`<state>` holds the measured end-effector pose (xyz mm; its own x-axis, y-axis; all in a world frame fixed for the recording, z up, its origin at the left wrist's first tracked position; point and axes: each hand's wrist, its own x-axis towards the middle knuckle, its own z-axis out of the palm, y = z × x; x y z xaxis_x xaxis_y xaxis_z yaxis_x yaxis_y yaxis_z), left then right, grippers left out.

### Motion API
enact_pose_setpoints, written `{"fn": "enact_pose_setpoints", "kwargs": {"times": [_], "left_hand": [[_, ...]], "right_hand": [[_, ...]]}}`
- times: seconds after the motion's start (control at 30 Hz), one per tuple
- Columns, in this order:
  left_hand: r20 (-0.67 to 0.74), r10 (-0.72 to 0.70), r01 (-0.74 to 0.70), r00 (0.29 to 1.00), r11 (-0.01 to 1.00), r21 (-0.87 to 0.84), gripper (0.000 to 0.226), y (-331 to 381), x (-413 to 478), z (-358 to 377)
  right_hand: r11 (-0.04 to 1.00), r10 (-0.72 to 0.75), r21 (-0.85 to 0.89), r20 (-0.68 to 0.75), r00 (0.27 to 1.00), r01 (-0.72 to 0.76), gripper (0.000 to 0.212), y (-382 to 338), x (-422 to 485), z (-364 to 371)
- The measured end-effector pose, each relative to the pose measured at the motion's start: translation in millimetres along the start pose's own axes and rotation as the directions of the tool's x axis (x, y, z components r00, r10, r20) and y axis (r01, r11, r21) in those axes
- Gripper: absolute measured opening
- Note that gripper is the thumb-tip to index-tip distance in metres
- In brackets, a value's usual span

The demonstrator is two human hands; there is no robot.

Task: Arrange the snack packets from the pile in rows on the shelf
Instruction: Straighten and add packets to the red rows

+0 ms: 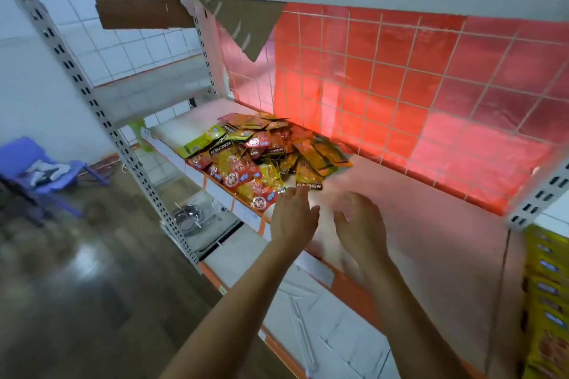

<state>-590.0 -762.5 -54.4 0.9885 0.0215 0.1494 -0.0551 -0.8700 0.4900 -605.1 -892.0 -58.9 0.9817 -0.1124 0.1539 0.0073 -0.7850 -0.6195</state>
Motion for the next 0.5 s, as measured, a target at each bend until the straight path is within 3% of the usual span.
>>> {"fn": "enact_pose_setpoints", "kwargs": {"times": [0.23,0.37,0.5], "left_hand": [[-0.034,0.009,-0.011,0.999,0.997,-0.070,0.024,-8,81,7],[-0.010,0.004,-0.005,1.000,0.997,-0.081,0.037,-9,117,19],[0.003,-0.006,0.007,1.000,0.996,-0.090,0.046,-10,134,25]], "right_hand": [[1.000,0.026,-0.017,-0.011,1.000,-0.026,0.039,-20,99,28],[0.999,0.001,-0.035,-0.005,1.000,-0.001,0.030,-19,141,45],[1.000,0.006,-0.005,-0.018,1.000,-0.007,0.033,-14,157,61]]}}
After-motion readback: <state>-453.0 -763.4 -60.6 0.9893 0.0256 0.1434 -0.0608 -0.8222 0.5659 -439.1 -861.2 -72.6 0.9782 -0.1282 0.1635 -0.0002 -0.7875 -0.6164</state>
